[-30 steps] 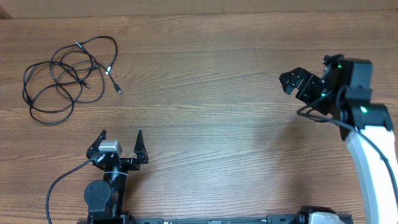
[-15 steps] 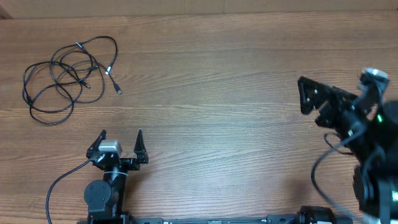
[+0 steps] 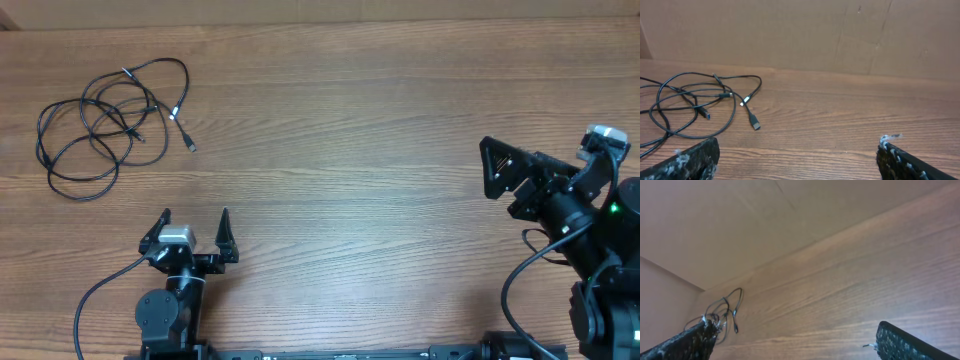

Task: Untangle cables

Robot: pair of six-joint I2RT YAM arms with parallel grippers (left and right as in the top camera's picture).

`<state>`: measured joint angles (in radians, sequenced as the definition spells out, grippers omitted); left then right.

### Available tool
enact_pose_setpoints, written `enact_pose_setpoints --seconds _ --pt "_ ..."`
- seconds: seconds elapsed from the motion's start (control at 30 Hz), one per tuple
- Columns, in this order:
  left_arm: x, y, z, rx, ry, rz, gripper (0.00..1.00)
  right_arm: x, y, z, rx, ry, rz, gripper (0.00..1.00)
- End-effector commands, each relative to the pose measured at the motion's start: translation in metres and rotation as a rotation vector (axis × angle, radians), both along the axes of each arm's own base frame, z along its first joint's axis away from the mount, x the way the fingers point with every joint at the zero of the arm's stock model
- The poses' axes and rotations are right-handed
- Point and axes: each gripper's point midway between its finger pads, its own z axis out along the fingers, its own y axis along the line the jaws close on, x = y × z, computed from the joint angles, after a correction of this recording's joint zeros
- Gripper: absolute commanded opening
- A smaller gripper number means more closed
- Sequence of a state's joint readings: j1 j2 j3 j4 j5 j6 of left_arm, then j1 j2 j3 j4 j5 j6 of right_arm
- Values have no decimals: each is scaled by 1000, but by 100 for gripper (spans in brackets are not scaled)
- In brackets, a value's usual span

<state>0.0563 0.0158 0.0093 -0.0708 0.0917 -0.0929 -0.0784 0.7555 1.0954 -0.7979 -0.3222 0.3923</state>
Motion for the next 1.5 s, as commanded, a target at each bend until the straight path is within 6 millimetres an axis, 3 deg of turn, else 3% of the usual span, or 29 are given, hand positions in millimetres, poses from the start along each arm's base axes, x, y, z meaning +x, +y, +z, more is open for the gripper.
enact_pose_setpoints --seconds 0.0,0.17,0.43,0.87,1.07,1.2,1.47 --pt "0 2 0 31 -5 9 100 -9 0 -3 -4 -6 -6 100" --pt "0 2 0 31 -5 9 100 -25 1 -18 -5 -15 -6 100" --pt "0 2 0 31 -5 9 100 -40 2 -68 -1 41 -6 100" --pt "0 2 0 31 -5 9 100 -62 4 -186 10 192 -6 100" --pt "0 2 0 31 -5 9 100 -69 4 -229 17 275 -6 100" --pt "0 2 0 31 -5 9 100 -73 5 -248 20 322 -6 100" --pt "0 2 0 31 -5 9 100 -78 5 -258 22 349 -8 100"
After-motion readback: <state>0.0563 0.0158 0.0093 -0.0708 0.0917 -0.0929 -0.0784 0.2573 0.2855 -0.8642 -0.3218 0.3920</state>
